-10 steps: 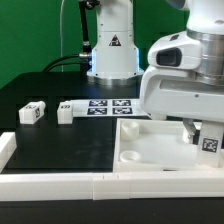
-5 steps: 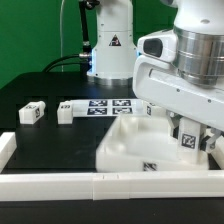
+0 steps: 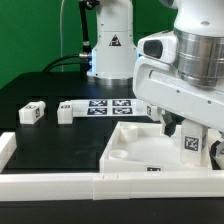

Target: Assemble one leg

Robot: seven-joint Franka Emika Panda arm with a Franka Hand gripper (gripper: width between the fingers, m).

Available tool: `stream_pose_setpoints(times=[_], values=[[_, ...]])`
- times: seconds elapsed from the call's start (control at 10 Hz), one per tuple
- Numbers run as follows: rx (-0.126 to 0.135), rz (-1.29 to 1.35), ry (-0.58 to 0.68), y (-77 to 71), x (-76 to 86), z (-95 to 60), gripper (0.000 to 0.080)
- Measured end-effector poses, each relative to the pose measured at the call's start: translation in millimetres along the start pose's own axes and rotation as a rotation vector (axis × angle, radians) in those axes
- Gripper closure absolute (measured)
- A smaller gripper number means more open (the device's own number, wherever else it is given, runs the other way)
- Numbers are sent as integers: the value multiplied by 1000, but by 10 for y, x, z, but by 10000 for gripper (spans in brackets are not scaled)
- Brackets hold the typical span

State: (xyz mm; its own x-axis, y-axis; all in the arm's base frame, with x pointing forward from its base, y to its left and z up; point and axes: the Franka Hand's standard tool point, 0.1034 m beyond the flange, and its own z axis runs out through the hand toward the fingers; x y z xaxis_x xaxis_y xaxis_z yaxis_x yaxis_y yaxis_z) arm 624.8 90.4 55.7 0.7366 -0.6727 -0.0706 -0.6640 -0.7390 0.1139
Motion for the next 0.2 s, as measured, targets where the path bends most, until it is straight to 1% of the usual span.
stream_pose_setpoints(times=[0.2], values=[[0,0,0,0,0,2,150]])
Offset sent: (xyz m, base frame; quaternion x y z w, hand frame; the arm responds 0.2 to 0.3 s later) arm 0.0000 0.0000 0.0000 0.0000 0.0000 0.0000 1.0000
